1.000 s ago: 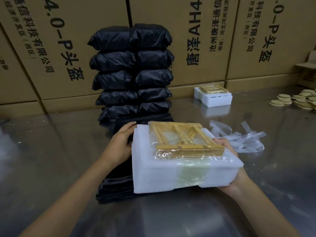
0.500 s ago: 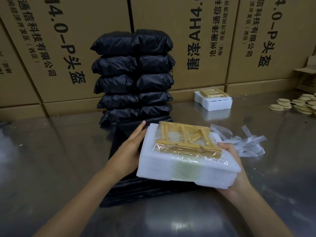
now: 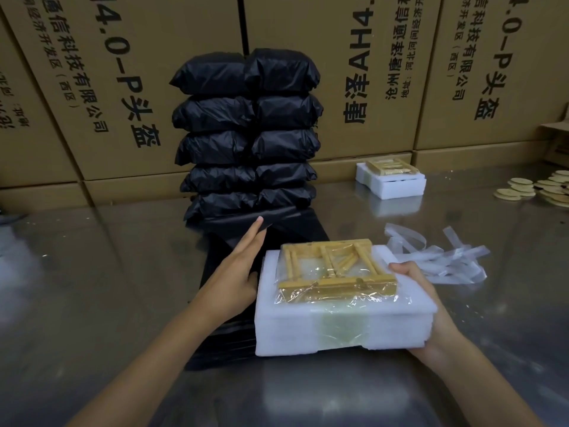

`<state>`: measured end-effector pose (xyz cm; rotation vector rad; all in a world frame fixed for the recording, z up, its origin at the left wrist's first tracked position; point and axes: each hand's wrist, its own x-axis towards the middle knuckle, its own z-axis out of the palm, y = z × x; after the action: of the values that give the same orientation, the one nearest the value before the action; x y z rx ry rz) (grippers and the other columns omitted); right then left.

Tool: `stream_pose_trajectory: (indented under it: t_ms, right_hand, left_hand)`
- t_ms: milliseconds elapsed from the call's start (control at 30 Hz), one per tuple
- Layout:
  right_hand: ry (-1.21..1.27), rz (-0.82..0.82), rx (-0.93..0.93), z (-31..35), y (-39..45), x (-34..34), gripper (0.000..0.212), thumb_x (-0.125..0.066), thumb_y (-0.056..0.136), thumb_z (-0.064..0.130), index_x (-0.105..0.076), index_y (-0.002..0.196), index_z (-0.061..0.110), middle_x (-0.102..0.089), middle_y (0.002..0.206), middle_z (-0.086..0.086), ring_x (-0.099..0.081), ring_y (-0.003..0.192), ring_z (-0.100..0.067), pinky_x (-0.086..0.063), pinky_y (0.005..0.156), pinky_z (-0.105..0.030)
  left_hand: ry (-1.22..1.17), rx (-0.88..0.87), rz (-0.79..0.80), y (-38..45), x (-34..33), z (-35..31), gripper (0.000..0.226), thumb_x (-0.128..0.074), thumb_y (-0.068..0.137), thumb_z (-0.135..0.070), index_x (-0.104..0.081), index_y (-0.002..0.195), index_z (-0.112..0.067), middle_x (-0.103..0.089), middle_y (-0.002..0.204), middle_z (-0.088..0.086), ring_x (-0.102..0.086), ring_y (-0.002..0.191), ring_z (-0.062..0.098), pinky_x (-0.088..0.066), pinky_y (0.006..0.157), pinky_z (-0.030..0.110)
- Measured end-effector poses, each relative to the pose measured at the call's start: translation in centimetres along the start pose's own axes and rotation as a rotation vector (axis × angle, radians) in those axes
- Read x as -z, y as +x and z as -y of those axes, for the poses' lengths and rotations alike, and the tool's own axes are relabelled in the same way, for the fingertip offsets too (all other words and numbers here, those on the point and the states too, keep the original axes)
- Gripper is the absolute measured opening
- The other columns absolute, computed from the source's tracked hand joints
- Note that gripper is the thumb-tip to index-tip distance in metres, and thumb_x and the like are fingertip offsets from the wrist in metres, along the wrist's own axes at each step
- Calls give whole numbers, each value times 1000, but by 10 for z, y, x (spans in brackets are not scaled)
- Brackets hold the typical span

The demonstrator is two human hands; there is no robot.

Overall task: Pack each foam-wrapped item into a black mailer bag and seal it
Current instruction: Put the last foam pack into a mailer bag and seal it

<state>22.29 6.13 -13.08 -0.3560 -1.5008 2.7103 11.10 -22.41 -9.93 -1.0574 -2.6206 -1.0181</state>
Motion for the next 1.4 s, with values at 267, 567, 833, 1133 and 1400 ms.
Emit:
stream_pose_trajectory:
  t_ms: [267,567,833,1133,1400]
  right_hand:
    - [87,2,9,2,6,-4,38,-56,90,44,-79,104,18,-76,101,-13,-75,78,-26,-60,59,-35]
    - [-1,-97,43,-5,6,-12,48,-47,93,56,-75,117,25,-74,117,-9,-74,100,-25,-59,73,-37]
    - [-27,-141,77,-7,-5,-28,41,-53,96,53,-64,127,29,-76,115,0,-74,102,-19,-53,96,-42]
    - [116,-25,30,-13,-21,-34,57,-64,89,52,-54,139,27,-71,126,-2,-69,114,-23,-54,97,-42]
    - [133,35,5,-45,-29,-76,72,-78,73,44,-47,137,41,-71,126,-5,-73,105,-31,-62,80,-40]
  left_hand:
    - [25,-22,45,-4,-2,2,107,-69,90,-8,5,141,-66,13,158,-37,-4,133,-31,-21,93,-9]
    - [-9,130,20,-20,-20,3,96,-49,88,16,-7,158,-35,12,154,-43,-13,128,-34,-26,89,-9]
    - [-71,190,-90,-21,-37,-31,92,-48,90,14,-5,159,-29,18,153,-42,-60,96,-3,-51,63,20]
    - [3,105,-164,-17,-67,-63,99,-53,88,15,2,159,-28,26,155,-35,-60,107,30,-47,52,19]
    - [-8,96,-236,-16,-42,-29,97,-58,88,12,-3,159,-24,18,160,-29,-14,131,-30,-29,86,-8]
